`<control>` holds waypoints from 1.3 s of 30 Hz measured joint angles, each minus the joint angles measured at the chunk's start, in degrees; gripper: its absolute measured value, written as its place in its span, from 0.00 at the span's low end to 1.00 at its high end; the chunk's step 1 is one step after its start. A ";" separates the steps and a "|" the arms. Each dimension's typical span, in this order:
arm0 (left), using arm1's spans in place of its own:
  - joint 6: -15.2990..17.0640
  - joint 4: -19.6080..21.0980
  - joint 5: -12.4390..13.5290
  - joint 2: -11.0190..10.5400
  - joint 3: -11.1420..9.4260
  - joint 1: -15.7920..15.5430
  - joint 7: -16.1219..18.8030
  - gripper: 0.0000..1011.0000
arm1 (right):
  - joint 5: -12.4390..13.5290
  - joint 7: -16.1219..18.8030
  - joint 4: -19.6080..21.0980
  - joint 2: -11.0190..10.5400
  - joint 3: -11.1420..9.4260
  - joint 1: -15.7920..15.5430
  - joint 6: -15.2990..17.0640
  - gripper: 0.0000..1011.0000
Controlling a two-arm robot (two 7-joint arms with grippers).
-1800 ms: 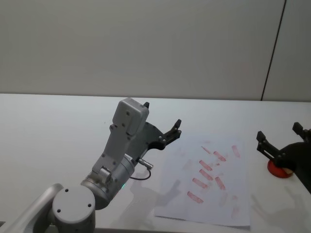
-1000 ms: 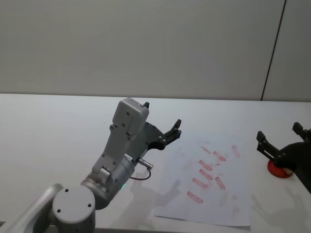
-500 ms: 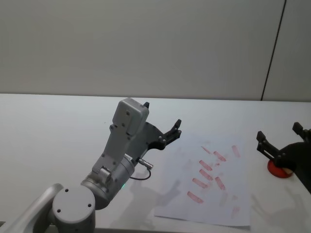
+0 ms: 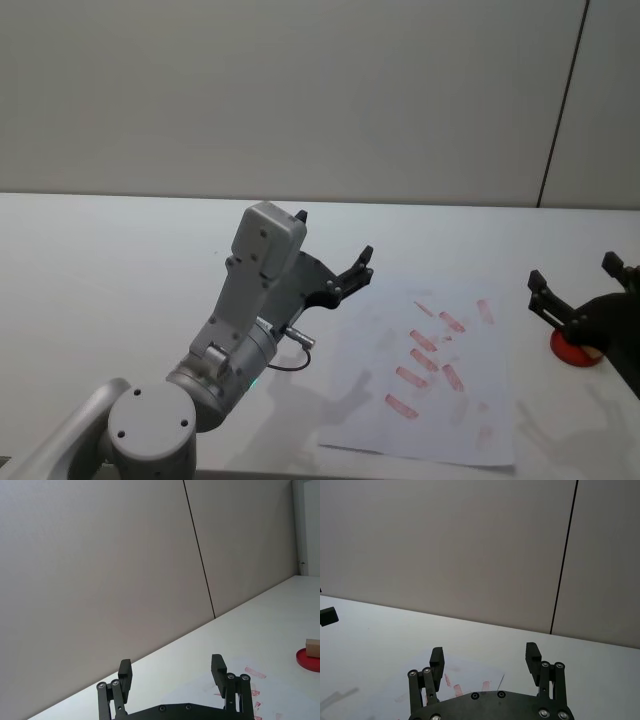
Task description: Use the one hand to pick up the stamp and affix it onto the A4 paper.
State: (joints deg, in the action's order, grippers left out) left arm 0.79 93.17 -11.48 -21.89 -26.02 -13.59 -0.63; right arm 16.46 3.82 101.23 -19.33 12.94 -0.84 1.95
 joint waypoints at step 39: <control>0.00 0.00 0.00 0.00 0.00 0.00 0.00 0.99 | 2.86 0.44 -0.57 -3.66 -3.57 1.42 14.57 0.99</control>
State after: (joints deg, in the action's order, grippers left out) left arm 0.79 93.17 -11.48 -21.89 -26.03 -13.59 -0.63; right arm 19.32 4.26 100.66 -23.00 9.36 0.58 16.52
